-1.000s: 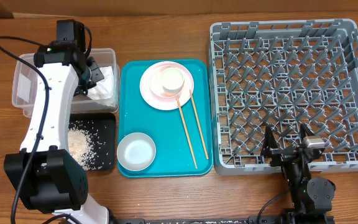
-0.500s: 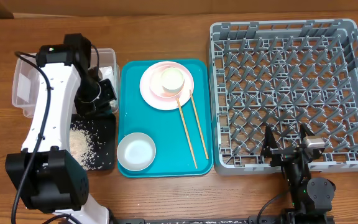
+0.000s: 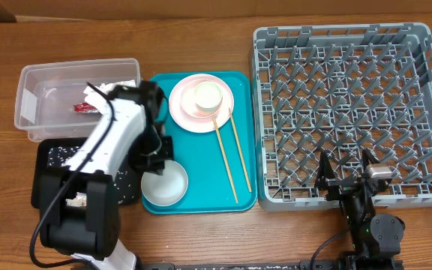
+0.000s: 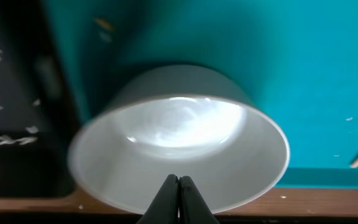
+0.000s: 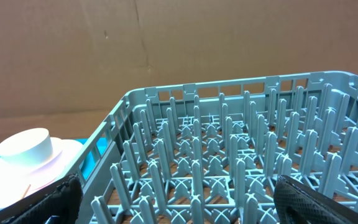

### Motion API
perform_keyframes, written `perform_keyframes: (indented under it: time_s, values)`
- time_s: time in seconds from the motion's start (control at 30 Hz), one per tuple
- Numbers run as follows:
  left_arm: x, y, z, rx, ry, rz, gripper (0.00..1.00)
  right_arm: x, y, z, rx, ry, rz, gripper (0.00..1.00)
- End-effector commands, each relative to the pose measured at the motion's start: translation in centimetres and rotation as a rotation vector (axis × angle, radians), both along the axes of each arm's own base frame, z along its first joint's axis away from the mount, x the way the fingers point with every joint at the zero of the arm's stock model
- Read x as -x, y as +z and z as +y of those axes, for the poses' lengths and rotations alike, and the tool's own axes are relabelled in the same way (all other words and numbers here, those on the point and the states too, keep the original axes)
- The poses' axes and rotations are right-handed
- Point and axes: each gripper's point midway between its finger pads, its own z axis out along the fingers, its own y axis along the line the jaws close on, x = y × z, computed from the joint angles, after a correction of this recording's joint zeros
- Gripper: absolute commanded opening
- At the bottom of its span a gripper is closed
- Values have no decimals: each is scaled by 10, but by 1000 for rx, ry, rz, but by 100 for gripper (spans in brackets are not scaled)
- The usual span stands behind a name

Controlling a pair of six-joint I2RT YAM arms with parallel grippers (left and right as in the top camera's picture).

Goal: Sort waste into correct bins and load items into the dishwasher

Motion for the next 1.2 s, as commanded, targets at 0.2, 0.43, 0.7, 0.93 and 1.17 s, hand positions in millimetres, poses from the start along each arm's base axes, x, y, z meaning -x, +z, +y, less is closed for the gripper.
perform_keyframes:
  time_s: [0.2,0.43,0.7,0.93,1.17]
  values:
    - [2,-24,-26,2,-93,-81,4,0,-1,-2,-8,-10,-5,100]
    - [-4,-30,-35,6,-126,-124,4,0,-1,-2,-8,-9,-5,100]
    - [-14,-31,-40,22,-125,-165,4,0,-1,-2,-8,-10,-5,100]
    - [-26,-32,-44,40,-124,-215,4,0,-1,-2,-8,-10,-5,100]
    - [-33,-32,-47,48,-124,-245,4,0,-1,-2,-8,-10,-5,100]
